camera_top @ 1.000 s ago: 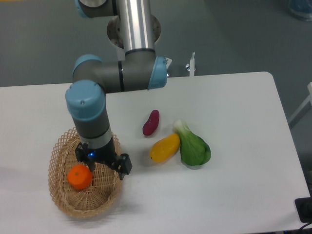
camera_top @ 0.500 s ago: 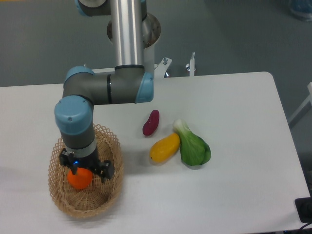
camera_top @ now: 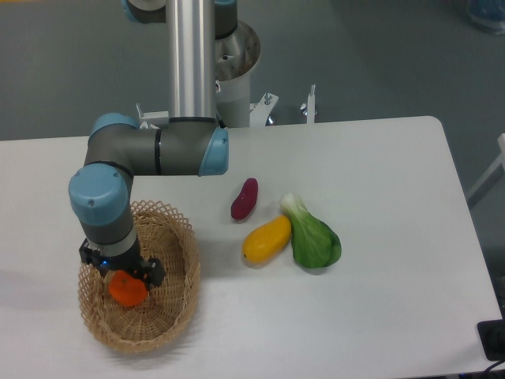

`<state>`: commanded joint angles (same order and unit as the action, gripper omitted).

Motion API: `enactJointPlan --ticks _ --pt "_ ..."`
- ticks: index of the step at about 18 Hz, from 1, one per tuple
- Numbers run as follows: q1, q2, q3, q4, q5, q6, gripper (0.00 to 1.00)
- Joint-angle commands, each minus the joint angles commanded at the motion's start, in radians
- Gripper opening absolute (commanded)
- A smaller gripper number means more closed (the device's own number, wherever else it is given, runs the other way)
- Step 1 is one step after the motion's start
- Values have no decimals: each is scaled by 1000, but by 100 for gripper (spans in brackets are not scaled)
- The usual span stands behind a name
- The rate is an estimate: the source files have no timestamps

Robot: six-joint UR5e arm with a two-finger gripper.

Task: Pick up the orange from the basket
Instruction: 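Close the gripper around the orange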

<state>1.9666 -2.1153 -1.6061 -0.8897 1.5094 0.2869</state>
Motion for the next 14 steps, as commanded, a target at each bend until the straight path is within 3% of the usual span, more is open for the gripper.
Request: enactJointPlan --ticks 7,14 --pt "-5 -6 0 3 2 -17 98" --pt "-5 -8 0 8 2 -17 69"
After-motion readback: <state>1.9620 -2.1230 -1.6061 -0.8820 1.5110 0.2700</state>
